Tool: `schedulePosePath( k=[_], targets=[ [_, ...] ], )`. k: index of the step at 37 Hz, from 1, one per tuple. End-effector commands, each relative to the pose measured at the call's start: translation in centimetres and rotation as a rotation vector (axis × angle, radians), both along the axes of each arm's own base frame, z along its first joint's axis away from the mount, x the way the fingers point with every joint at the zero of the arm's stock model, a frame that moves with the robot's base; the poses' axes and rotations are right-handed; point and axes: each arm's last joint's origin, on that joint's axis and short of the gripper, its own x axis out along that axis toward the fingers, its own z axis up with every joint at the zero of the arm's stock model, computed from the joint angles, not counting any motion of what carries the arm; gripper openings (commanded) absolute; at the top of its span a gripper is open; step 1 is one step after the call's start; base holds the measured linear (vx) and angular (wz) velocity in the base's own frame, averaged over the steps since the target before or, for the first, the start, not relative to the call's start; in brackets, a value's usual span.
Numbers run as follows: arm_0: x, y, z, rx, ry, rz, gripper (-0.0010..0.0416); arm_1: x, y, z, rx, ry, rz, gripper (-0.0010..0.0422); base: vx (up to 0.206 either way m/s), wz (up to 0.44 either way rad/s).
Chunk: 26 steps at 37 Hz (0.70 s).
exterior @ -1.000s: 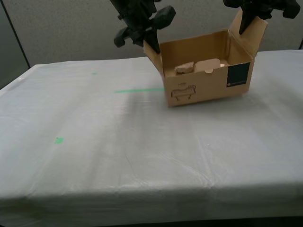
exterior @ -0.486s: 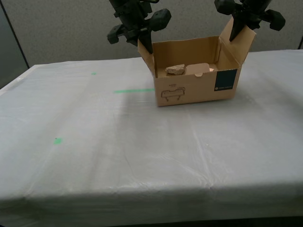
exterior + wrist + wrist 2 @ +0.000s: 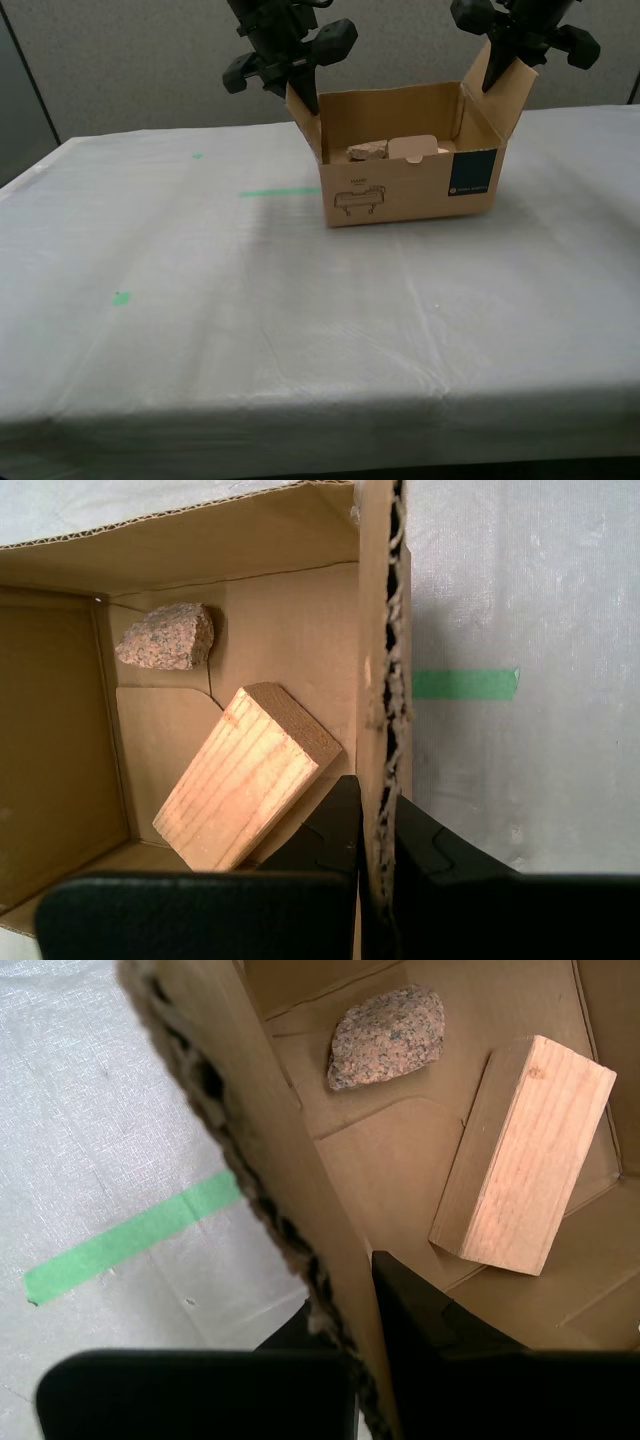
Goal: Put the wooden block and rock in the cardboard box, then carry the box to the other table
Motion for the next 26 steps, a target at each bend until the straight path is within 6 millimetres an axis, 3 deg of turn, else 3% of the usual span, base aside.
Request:
schedulePosePath(
  k=[1,7,19,26],
  targets=[
    [-0.01,0.08,0.09,0.005,-0.001,0.001,0.0000,-0.05,0.00,0.04,0.004,-0.004,-0.020,0.0000,0.000,0.000],
    [-0.11,0.19,0.06,0.013,0.010,0.008,0.0000,-0.08,-0.01,0.03,0.006,-0.001,-0.020,0.0019,0.000,0.000],
    [-0.17,0.27,0.04,0.019,0.022,-0.008,0.0004,-0.07,0.01,0.04,0.003,0.004,-0.008,0.0118,0.000,0.000],
    [-0.14,0.29,0.05,0.018,0.017,-0.007,0.0054,-0.08,-0.01,0.04,0.003,0.004,-0.008,0.0171,0.000,0.000]
  ],
)
